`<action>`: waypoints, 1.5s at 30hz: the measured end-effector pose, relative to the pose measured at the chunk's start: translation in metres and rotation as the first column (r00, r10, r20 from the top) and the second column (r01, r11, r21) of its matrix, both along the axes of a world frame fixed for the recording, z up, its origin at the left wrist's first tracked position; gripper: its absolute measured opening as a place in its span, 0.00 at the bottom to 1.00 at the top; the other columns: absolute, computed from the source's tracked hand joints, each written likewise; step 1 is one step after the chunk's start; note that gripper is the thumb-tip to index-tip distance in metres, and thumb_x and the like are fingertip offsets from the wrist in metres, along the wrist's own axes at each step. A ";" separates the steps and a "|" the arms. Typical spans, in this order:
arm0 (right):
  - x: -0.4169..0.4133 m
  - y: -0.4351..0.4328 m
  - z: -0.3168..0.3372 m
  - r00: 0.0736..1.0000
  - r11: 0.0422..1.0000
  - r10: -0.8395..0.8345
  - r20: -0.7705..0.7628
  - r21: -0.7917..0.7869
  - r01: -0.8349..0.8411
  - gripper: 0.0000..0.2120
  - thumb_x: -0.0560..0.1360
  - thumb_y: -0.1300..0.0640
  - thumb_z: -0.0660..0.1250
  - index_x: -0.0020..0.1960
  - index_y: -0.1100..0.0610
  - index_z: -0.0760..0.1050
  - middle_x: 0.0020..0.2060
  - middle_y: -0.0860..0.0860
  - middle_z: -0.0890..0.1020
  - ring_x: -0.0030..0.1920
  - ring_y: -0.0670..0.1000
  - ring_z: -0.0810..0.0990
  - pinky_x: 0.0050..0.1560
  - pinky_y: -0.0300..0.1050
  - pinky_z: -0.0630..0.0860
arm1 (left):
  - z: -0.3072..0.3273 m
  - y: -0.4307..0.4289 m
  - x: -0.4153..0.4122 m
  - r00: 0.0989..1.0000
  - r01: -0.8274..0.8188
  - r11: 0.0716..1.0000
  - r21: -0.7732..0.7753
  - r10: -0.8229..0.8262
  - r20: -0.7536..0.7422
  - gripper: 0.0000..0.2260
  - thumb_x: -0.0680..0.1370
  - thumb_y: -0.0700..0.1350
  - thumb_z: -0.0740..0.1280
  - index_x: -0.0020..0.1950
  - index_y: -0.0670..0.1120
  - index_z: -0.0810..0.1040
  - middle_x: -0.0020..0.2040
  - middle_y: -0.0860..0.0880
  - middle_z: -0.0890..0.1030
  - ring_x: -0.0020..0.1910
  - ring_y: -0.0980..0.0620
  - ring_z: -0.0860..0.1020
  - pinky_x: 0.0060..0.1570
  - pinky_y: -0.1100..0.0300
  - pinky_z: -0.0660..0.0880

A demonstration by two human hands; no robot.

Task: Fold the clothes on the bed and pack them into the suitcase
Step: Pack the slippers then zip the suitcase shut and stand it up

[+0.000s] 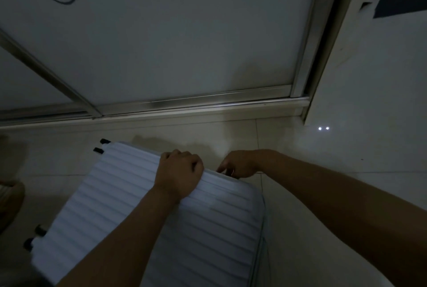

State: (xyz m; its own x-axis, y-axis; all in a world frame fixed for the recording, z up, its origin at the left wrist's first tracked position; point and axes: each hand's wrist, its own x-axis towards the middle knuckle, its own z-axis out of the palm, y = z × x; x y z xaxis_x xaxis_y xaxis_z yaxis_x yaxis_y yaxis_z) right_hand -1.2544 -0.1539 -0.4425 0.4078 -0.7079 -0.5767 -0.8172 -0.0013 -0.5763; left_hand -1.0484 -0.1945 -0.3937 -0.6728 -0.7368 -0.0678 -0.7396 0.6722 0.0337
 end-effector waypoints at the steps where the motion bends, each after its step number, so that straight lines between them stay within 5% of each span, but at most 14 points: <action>1: -0.003 0.001 0.000 0.999 0.999 0.025 -0.047 -0.029 -0.026 0.19 0.78 0.60 0.64 0.69 0.55 0.73 0.61 0.53 0.79 0.59 0.53 0.78 0.59 0.45 0.74 | -0.002 -0.001 -0.002 0.999 0.021 1.000 0.019 -0.020 -0.027 0.25 0.73 0.56 0.43 0.45 0.54 0.80 0.44 0.54 0.81 0.46 0.50 0.75 0.53 0.54 0.67; 6: -0.010 0.012 0.000 0.954 0.982 0.099 -0.282 -0.125 -0.139 0.14 0.81 0.57 0.59 0.57 0.63 0.79 0.54 0.57 0.82 0.49 0.54 0.78 0.49 0.44 0.72 | 0.003 0.020 -0.019 0.983 0.091 0.982 0.165 -0.062 -0.175 0.23 0.74 0.60 0.50 0.47 0.52 0.82 0.46 0.53 0.82 0.46 0.50 0.78 0.50 0.54 0.72; 11: -0.031 0.053 0.005 0.932 0.945 0.075 -0.356 -0.273 -0.180 0.14 0.81 0.60 0.57 0.63 0.59 0.74 0.60 0.55 0.78 0.58 0.56 0.77 0.53 0.46 0.71 | 0.003 0.085 -0.044 0.958 0.284 0.952 0.112 -0.278 -0.066 0.36 0.63 0.79 0.56 0.58 0.56 0.78 0.51 0.57 0.78 0.49 0.55 0.74 0.57 0.52 0.67; 14: -0.041 0.087 0.005 0.924 0.941 0.027 -0.382 -0.303 -0.153 0.15 0.83 0.55 0.54 0.60 0.59 0.76 0.58 0.56 0.79 0.56 0.57 0.78 0.48 0.44 0.67 | -0.008 0.103 -0.050 0.947 0.308 0.950 0.039 -0.303 -0.110 0.32 0.63 0.73 0.60 0.56 0.54 0.78 0.49 0.54 0.78 0.49 0.51 0.75 0.59 0.45 0.68; 20: -0.041 0.133 0.011 0.897 0.946 -0.130 -0.423 -0.323 -0.015 0.18 0.83 0.54 0.54 0.59 0.62 0.77 0.57 0.59 0.80 0.57 0.58 0.77 0.56 0.48 0.72 | 0.005 0.083 -0.074 0.976 0.218 0.962 0.165 -0.218 -0.019 0.38 0.60 0.73 0.53 0.62 0.54 0.74 0.56 0.54 0.76 0.56 0.50 0.73 0.62 0.49 0.64; 25: -0.009 0.166 0.009 0.917 0.979 -0.090 -0.390 -0.202 0.010 0.18 0.83 0.53 0.54 0.63 0.63 0.75 0.60 0.59 0.78 0.60 0.59 0.75 0.61 0.49 0.70 | 0.013 0.065 -0.089 0.990 0.099 0.986 0.134 -0.111 0.088 0.35 0.69 0.71 0.63 0.70 0.54 0.68 0.66 0.50 0.73 0.65 0.48 0.70 0.69 0.46 0.59; 28: 0.028 0.185 0.008 0.912 0.997 0.044 -0.409 -0.043 -0.068 0.18 0.83 0.55 0.55 0.66 0.64 0.73 0.63 0.60 0.75 0.63 0.59 0.74 0.64 0.50 0.68 | 0.018 0.077 -0.083 0.994 0.112 0.989 0.096 -0.110 -0.028 0.33 0.72 0.67 0.65 0.72 0.52 0.67 0.71 0.49 0.68 0.69 0.48 0.66 0.68 0.48 0.62; 32: 0.039 0.194 0.017 0.914 0.997 -0.073 -0.399 -0.044 0.061 0.18 0.83 0.54 0.54 0.66 0.63 0.73 0.64 0.60 0.75 0.64 0.59 0.73 0.64 0.50 0.69 | 0.027 0.113 -0.023 0.870 0.381 0.919 0.101 -0.318 -0.377 0.40 0.67 0.71 0.66 0.72 0.50 0.69 0.74 0.46 0.65 0.72 0.47 0.63 0.70 0.47 0.64; 37: 0.060 0.205 0.028 0.887 0.990 -0.143 -0.439 -0.078 0.121 0.18 0.83 0.54 0.55 0.65 0.63 0.73 0.64 0.60 0.75 0.64 0.59 0.73 0.65 0.50 0.70 | 0.035 0.159 0.076 0.829 0.557 0.820 0.129 -0.559 -0.025 0.57 0.59 0.81 0.60 0.79 0.50 0.50 0.80 0.47 0.48 0.78 0.47 0.45 0.75 0.43 0.44; 45: 0.112 0.239 0.023 0.861 0.995 -0.095 -0.500 -0.052 0.080 0.16 0.80 0.58 0.60 0.64 0.64 0.74 0.64 0.60 0.75 0.65 0.60 0.74 0.66 0.51 0.70 | 0.030 0.159 0.096 0.792 0.588 0.801 0.117 -0.599 0.121 0.55 0.63 0.75 0.65 0.79 0.50 0.45 0.79 0.45 0.45 0.77 0.38 0.45 0.72 0.36 0.51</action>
